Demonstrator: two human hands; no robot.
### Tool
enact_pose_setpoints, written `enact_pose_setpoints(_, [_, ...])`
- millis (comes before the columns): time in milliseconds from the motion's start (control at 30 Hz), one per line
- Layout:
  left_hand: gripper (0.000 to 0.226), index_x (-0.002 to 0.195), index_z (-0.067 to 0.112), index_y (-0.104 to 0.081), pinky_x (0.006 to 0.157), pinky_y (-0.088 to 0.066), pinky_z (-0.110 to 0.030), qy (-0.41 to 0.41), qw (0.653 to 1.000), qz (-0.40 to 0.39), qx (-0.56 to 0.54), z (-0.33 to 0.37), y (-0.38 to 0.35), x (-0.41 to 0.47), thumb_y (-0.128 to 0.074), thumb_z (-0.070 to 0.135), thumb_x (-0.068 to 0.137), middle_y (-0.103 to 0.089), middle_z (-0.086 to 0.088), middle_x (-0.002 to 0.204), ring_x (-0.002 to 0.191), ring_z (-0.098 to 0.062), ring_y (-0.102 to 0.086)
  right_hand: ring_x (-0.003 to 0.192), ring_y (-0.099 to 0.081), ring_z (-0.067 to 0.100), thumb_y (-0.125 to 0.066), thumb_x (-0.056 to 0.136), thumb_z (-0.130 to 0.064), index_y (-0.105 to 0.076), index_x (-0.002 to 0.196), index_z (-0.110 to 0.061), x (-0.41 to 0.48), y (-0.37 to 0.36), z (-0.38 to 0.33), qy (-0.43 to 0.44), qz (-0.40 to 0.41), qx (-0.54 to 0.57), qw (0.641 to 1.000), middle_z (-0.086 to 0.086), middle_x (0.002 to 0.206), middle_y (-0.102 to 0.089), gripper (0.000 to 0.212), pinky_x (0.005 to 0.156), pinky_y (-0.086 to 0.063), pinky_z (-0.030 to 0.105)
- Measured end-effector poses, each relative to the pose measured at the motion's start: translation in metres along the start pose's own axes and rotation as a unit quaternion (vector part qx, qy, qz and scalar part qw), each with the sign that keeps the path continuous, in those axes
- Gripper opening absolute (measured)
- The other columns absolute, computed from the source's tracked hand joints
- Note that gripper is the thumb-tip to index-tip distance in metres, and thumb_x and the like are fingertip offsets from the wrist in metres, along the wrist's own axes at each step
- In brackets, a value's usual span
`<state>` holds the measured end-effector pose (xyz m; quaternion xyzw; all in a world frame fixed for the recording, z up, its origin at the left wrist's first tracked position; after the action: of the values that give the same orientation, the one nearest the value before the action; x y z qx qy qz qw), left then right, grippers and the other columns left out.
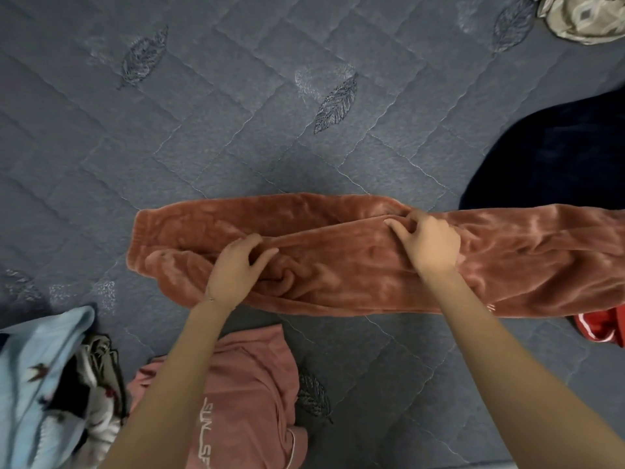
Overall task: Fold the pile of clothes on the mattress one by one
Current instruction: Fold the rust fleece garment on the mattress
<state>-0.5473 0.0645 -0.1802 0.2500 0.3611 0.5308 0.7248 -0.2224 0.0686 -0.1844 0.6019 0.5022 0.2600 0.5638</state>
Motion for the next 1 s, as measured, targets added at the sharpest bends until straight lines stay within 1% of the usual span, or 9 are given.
enact_pose_setpoints(100, [0.027, 0.082, 0.010, -0.057, 0.060, -0.040, -0.029, -0.042, 0.992, 0.109, 0.037, 0.025, 0.035, 0.017, -0.061, 0.035, 0.092, -0.058, 0.000, 0.069, 0.064, -0.013, -0.052, 0.082, -0.062, 0.037, -0.060, 0.088, -0.053, -0.069, 0.083, -0.012, 0.006, 0.010, -0.010, 0.043, 0.072, 0.008, 0.996, 0.015, 0.079, -0.069, 0.042, 0.075, -0.040, 0.040])
enact_pose_setpoints(233, [0.031, 0.083, 0.013, -0.064, 0.061, -0.037, -0.020, -0.057, 0.973, 0.188, 0.118, 0.031, 0.044, 0.033, -0.056, 0.042, 0.091, -0.066, 0.001, 0.076, 0.070, -0.014, -0.059, 0.079, -0.054, 0.035, -0.060, 0.088, -0.048, -0.063, 0.071, -0.012, 0.021, 0.024, -0.016, 0.070, 0.157, -0.011, 0.985, 0.012, 0.076, -0.064, 0.040, 0.074, -0.029, 0.041])
enact_pose_setpoints(333, [0.031, 0.084, 0.012, -0.064, 0.062, -0.038, -0.026, -0.064, 0.967, 0.204, 0.137, 0.023, 0.036, 0.047, -0.056, 0.040, 0.091, -0.065, -0.002, 0.078, 0.072, -0.023, -0.059, 0.085, -0.051, 0.035, -0.058, 0.088, -0.050, -0.066, 0.076, -0.010, 0.038, 0.027, -0.021, 0.067, 0.167, -0.046, 0.983, 0.012, 0.084, -0.061, 0.042, 0.076, -0.022, 0.040])
enact_pose_setpoints(433, [0.035, 0.090, 0.010, -0.064, 0.072, -0.037, -0.037, -0.045, 0.972, 0.164, 0.159, 0.006, 0.017, 0.061, -0.052, 0.043, 0.093, -0.064, -0.007, 0.085, 0.078, -0.030, -0.054, 0.099, -0.047, 0.036, -0.057, 0.091, -0.046, -0.068, 0.090, -0.008, 0.050, 0.006, -0.028, 0.056, 0.101, -0.079, 0.990, 0.015, 0.099, -0.059, 0.039, 0.082, -0.022, 0.041])
enact_pose_setpoints(600, [0.027, 0.096, 0.009, -0.060, 0.085, -0.034, -0.045, 0.151, 0.971, 0.067, 0.175, -0.060, 0.001, 0.050, -0.051, 0.035, 0.097, -0.064, -0.012, 0.098, 0.098, -0.035, -0.054, 0.113, -0.044, 0.036, -0.058, 0.091, -0.037, -0.063, 0.111, -0.010, 0.036, -0.029, -0.044, 0.089, 0.034, -0.067, 0.993, 0.016, 0.116, -0.056, 0.034, 0.104, -0.020, 0.048])
enact_pose_setpoints(733, [0.028, 0.090, 0.008, -0.059, 0.081, -0.039, -0.048, 0.150, 0.978, 0.080, 0.123, -0.082, 0.006, 0.034, -0.051, 0.034, 0.097, -0.064, -0.011, 0.087, 0.090, -0.037, -0.057, 0.122, -0.047, 0.035, -0.065, 0.086, -0.032, -0.064, 0.117, -0.013, 0.014, -0.043, -0.079, 0.163, 0.047, 0.002, 0.985, 0.011, 0.117, -0.059, 0.036, 0.114, -0.012, 0.053])
enact_pose_setpoints(867, [0.039, 0.071, 0.010, -0.055, 0.078, -0.043, -0.045, 0.155, 0.987, 0.036, 0.040, -0.098, 0.009, 0.025, -0.051, 0.038, 0.098, -0.053, -0.003, 0.063, 0.078, -0.033, -0.055, 0.124, -0.049, 0.032, -0.065, 0.086, -0.027, -0.065, 0.115, -0.013, -0.009, -0.064, -0.133, 0.243, -0.008, 0.084, 0.966, 0.006, 0.117, -0.062, 0.033, 0.115, -0.020, 0.051])
enact_pose_setpoints(933, [0.042, 0.065, 0.010, -0.050, 0.074, -0.042, -0.041, 0.128, 0.992, -0.015, 0.013, -0.101, 0.010, 0.021, -0.052, 0.037, 0.097, -0.050, -0.002, 0.060, 0.074, -0.025, -0.051, 0.129, -0.046, 0.031, -0.063, 0.088, -0.026, -0.064, 0.119, -0.012, -0.021, -0.076, -0.162, 0.272, -0.052, 0.132, 0.952, 0.006, 0.123, -0.062, 0.034, 0.116, -0.022, 0.047])
enact_pose_setpoints(1000, [0.033, 0.068, 0.015, -0.049, 0.068, -0.040, -0.029, 0.103, 0.992, -0.056, -0.037, -0.094, 0.013, 0.015, -0.054, 0.030, 0.097, -0.051, 0.001, 0.064, 0.068, -0.009, -0.049, 0.137, -0.039, 0.028, -0.060, 0.092, -0.026, -0.061, 0.126, -0.014, -0.035, -0.088, -0.191, 0.292, -0.094, 0.153, 0.939, 0.006, 0.132, -0.058, 0.036, 0.118, -0.015, 0.041])
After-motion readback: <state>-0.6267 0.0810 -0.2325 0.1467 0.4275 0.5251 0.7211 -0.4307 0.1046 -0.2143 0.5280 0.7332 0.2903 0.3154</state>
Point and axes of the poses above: each hand's wrist, its own x-axis towards the middle knuckle, its own y-axis out of the back of the hand, z = x × y, the point moved 8 cm from there along x, towards the middle knuckle
